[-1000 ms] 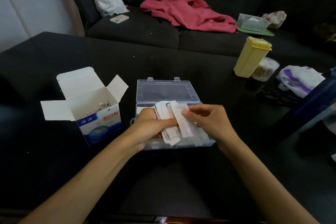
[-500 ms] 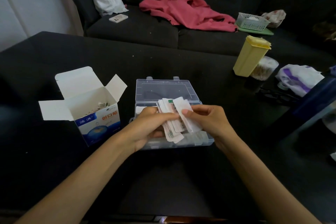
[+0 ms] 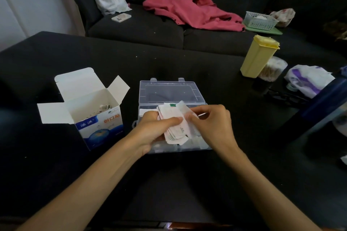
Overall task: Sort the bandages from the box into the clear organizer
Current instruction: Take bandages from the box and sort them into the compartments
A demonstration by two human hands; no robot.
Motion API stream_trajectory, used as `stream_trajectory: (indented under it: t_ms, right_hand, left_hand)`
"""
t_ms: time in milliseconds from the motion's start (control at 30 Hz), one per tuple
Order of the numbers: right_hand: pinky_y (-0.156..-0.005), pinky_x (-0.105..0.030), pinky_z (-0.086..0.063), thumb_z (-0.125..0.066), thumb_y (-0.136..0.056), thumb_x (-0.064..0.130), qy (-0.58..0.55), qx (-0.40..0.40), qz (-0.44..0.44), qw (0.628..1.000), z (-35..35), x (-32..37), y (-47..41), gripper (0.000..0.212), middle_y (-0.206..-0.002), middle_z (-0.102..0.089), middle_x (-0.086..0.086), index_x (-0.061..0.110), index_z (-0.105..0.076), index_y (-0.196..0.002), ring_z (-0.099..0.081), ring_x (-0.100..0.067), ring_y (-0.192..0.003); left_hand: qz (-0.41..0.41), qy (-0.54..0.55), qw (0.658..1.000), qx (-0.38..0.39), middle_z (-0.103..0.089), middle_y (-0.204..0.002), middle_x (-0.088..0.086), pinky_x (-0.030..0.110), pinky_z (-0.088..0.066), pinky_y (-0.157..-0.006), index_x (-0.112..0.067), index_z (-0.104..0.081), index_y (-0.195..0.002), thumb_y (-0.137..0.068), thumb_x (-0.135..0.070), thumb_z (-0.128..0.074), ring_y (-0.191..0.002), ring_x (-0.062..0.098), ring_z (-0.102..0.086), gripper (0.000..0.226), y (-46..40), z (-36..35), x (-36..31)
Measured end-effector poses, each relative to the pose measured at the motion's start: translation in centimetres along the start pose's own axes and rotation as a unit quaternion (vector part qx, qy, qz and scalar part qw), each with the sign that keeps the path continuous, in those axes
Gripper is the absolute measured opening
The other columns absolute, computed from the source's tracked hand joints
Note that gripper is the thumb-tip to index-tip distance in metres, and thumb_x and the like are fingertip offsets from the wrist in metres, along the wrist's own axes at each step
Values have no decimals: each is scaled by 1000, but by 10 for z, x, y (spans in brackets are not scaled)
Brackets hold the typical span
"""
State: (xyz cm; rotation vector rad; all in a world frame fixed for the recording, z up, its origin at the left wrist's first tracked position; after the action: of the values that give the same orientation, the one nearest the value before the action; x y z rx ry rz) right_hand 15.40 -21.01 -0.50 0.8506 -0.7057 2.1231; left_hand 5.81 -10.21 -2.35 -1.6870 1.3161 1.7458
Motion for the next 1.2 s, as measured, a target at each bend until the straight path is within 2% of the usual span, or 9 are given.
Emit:
stream_trajectory:
  t_ms: [100, 200, 400, 533, 733, 800, 900, 1033, 1200]
  right_hand:
    - [-74, -23, -53, -60, -89, 20, -117, 13, -100, 988, 9, -7, -7, 18, -98, -66, 6, 18, -67, -106, -62, -7, -85]
    - [-76, -30, -55, -48, -96, 19, -309, 117, -225, 917, 7, -8, -4, 13, -101, -67, -4, 20, -61, -98, -66, -15, -89]
    - [-56, -13, -52, -49, -96, 21, -159, 111, -126, 973, -1, -3, 0, 15, -84, -65, 9, 24, -62, -91, -64, -3, -74]
    - [-69, -21, -57, -56, -92, 18, -173, 123, -129, 969, -3, -7, 1, 12, -88, -70, 3, 20, -68, -91, -68, -7, -80]
    - [-58, -19, -55, -66, -84, 15, -258, 114, -160, 946, 5, -5, -3, 12, -85, -71, 3, 21, -69, -94, -70, -7, -73]
    - [-59, -18, -53, -66, -83, 16, -221, 109, -154, 957, 16, -7, -9, 15, -89, -69, 5, 21, -68, -98, -69, -8, -75]
    - [-67, -18, -51, -61, -87, 16, -41, 168, -46, 984, 36, -8, -16, 15, -92, -66, 10, 22, -67, -100, -63, -6, -84]
    - [-88, -23, -47, -55, -92, 15, 128, 313, 26, 941, 26, -17, -10, 23, -115, -64, 4, 16, -66, -113, -58, -6, -98]
    - [-99, -26, -40, -52, -94, 12, 164, 340, 30, 925, 15, -23, -7, 30, -126, -59, 5, 20, -62, -120, -49, -2, -111]
  left_hand:
    - [-6, 8, 1000, -15, -70, -93, -5, 20, -57, -58, -20, -65, -87, -83, -7, -67, -71, 8, -69, 14, 0, 3, -1]
    - [-34, 8, 999, -38, -69, -88, -10, 17, -54, -52, -23, -64, -86, -81, -8, -70, -63, 3, -68, 17, 2, 4, -2]
    - [-86, 14, 995, -57, -67, -69, -11, 13, -49, -45, -25, -62, -80, -78, -8, -72, -57, 0, -67, 20, 4, -1, -5]
    - [-111, -5, 991, -78, -65, -69, -12, 12, -47, -44, -27, -60, -78, -74, -11, -76, -55, -3, -65, 22, 3, 0, -5]
    - [-76, 37, 995, -56, -71, -75, -6, 19, -54, -52, -25, -65, -85, -76, -15, -74, -67, 6, -70, 16, 2, 3, -5]
    - [-62, 50, 995, -58, -72, -80, -3, 20, -55, -54, -23, -67, -91, -77, -16, -73, -69, 7, -71, 16, 2, 6, -7]
    - [-57, 47, 993, -94, -71, -80, -4, 20, -54, -50, -25, -65, -89, -78, -18, -73, -65, 5, -69, 15, 1, 16, -9]
    - [-58, 41, 991, -117, -71, -78, -4, 24, -56, -55, -26, -63, -84, -77, -20, -73, -65, 6, -69, 14, 1, 27, -12]
    - [-20, 86, 991, -99, -73, -69, -4, 22, -57, -54, -20, -66, -85, -79, -18, -72, -62, 6, -70, 9, 2, 28, -9]
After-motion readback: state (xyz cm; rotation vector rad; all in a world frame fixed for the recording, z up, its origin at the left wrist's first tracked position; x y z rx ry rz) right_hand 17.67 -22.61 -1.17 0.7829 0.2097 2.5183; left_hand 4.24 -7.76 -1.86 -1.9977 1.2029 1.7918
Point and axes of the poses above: each hand's wrist, its own y-axis away from the middle knuckle, its own z-axis out of the back of the hand, x = y × z, the point moved 3 cm from there along -y, towards the middle knuckle
